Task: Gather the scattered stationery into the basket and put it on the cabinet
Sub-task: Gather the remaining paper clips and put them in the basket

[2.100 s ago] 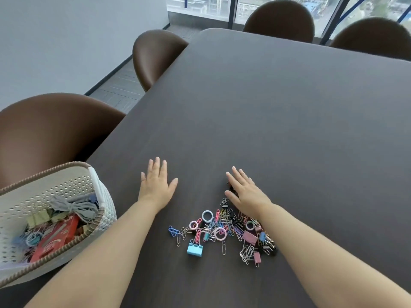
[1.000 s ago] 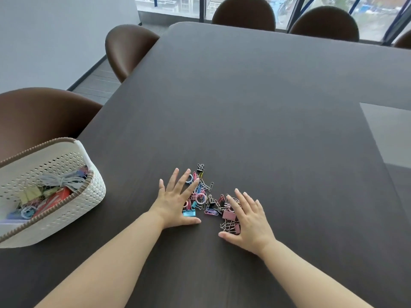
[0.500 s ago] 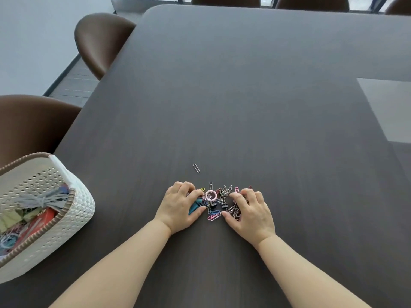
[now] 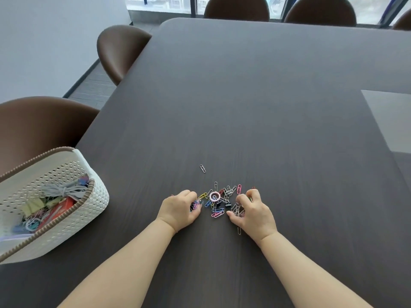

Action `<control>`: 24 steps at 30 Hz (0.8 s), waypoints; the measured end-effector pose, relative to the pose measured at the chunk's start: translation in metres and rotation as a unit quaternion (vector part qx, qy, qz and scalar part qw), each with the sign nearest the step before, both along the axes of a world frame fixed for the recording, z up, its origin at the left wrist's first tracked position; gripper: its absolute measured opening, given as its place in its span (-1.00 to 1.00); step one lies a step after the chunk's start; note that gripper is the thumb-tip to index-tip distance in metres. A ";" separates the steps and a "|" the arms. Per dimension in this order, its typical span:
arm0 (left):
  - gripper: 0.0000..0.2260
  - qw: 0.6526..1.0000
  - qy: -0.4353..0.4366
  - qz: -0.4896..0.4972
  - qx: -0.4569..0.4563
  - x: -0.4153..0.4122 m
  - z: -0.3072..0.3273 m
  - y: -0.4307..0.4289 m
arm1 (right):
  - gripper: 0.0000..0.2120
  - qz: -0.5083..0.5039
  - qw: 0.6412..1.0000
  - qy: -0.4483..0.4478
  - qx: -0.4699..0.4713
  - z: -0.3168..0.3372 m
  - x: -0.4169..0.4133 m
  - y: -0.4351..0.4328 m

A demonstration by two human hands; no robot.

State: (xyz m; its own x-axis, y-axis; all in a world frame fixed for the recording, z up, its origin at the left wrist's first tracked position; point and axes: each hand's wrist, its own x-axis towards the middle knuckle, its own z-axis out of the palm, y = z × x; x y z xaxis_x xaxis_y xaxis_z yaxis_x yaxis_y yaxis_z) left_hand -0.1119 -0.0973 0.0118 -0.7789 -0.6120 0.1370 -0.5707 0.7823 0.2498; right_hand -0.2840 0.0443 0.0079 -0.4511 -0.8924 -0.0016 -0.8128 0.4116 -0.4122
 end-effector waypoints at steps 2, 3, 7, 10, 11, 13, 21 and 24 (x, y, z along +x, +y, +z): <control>-0.77 0.999 0.026 0.030 0.022 0.011 0.005 0.001 | -0.64 -0.032 0.998 -0.057 0.012 0.006 -0.001 0.002; -0.76 0.998 0.040 0.044 0.034 0.018 0.009 0.001 | -0.66 -0.042 0.995 -0.088 0.021 0.009 0.000 0.002; -0.73 0.992 0.082 0.080 0.041 0.044 0.027 0.004 | -0.71 -0.029 0.987 -0.157 -0.009 0.028 0.017 -0.010; -0.79 0.986 0.115 0.108 0.054 0.061 0.047 0.000 | -0.75 -0.002 0.981 -0.188 -0.048 0.050 0.039 -0.032; -0.78 0.984 0.127 0.113 0.049 0.066 0.053 -0.003 | -0.76 0.010 0.979 -0.196 -0.063 0.058 0.048 -0.040; -0.75 0.980 0.153 0.120 0.034 0.080 0.069 -0.010 | -0.75 0.033 0.974 -0.204 -0.089 0.074 0.066 -0.056; -0.87 0.964 0.170 0.189 -0.072 0.183 0.131 -0.071 | -0.75 0.078 0.966 -0.207 -0.136 0.113 0.143 -0.105; -0.77 0.966 0.060 0.251 0.020 0.213 0.127 -0.102 | -0.75 0.074 0.965 -0.208 -0.144 0.116 0.170 -0.118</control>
